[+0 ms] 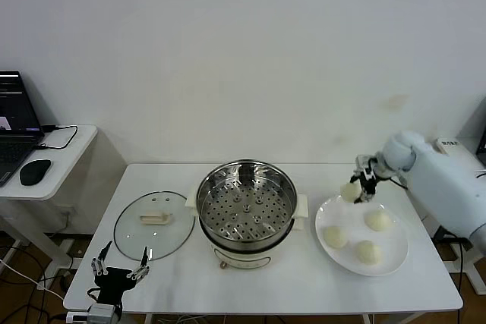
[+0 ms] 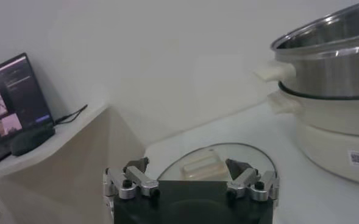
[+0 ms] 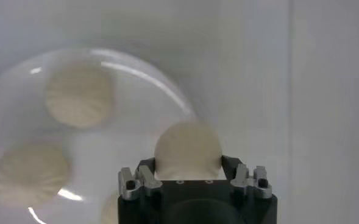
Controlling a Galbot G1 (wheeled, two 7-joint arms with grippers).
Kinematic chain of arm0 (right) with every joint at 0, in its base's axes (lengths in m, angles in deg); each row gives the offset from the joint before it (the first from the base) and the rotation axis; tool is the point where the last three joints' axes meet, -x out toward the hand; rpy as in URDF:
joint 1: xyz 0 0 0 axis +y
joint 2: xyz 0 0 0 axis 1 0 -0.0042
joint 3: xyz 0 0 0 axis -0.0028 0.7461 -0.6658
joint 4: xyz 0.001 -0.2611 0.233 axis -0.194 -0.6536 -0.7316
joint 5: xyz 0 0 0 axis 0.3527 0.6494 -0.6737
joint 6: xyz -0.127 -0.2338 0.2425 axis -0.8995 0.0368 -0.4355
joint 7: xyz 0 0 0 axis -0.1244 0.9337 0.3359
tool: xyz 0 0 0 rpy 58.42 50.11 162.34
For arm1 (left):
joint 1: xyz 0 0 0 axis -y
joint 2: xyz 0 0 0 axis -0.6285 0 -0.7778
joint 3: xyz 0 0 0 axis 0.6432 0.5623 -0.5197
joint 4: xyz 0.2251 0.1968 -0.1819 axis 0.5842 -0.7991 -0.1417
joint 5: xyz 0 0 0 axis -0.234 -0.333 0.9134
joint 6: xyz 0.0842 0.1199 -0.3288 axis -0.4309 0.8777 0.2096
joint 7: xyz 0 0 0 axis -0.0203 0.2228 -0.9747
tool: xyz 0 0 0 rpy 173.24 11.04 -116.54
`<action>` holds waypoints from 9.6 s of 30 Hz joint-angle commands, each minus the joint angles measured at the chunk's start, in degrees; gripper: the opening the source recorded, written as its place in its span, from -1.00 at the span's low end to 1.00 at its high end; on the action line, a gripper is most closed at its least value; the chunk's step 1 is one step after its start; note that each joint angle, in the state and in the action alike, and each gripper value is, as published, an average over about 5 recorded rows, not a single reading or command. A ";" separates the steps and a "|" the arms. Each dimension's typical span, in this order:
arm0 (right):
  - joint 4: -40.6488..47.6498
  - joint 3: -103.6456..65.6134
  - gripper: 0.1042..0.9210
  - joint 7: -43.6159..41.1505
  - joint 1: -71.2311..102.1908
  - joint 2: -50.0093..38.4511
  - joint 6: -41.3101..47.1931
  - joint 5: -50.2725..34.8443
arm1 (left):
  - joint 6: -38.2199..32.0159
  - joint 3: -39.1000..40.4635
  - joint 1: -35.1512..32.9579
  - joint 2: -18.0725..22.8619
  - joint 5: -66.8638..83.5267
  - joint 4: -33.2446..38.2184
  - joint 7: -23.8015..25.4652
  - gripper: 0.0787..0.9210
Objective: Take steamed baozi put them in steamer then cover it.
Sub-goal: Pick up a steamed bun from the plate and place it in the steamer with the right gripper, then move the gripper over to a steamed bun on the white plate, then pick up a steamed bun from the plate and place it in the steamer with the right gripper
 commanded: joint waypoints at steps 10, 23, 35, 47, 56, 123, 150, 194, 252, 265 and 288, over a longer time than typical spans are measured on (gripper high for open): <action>9.01 17.04 0.36 -7.96 -26.07 19.81 -16.30 -14.45 | 0.05 -2.43 -1.21 -0.71 0.29 2.57 -1.32 0.77; 4.09 20.02 0.36 -8.74 -24.81 26.67 -41.74 -9.88 | -0.09 -1.66 -2.11 0.99 -1.05 3.58 -1.62 0.77; -0.91 19.52 0.37 -1.49 -19.36 27.24 -49.58 11.05 | -0.26 -1.15 -2.89 1.71 -1.97 3.79 -1.64 0.77; 0.87 23.48 0.38 -1.68 -16.47 28.56 -45.69 3.44 | -0.35 -1.02 -3.57 1.78 -1.82 4.81 -1.44 0.77; 4.96 21.22 0.39 0.51 -12.67 30.07 -45.35 5.63 | -0.31 -0.52 -3.47 1.76 -1.96 4.26 -1.30 0.77; -25.53 13.42 0.76 -7.39 -9.55 -17.65 21.71 -15.46 | 1.25 5.47 -3.87 -0.81 -0.79 6.00 -0.23 0.77; -18.10 -0.80 0.76 -3.18 16.95 -7.15 19.22 -2.05 | 1.29 3.97 -3.99 -0.35 -1.16 3.09 -0.43 0.77; -10.15 -1.05 0.68 0.40 17.58 -1.59 14.18 1.85 | 1.18 4.20 -2.56 -0.10 -1.64 0.14 -0.31 0.77; -12.10 24.64 0.44 -5.23 -22.63 25.16 25.43 -26.09 | 1.58 1.58 -2.32 -1.07 0.50 5.08 0.48 0.77; -6.53 23.31 0.45 -2.89 -13.78 31.81 24.65 -19.61 | 1.42 1.53 -2.17 -1.18 0.60 3.94 0.18 0.77; -1.13 21.45 0.47 1.28 -9.28 35.37 22.99 -15.64 | 1.36 1.98 -1.58 -1.04 0.54 2.66 0.10 0.77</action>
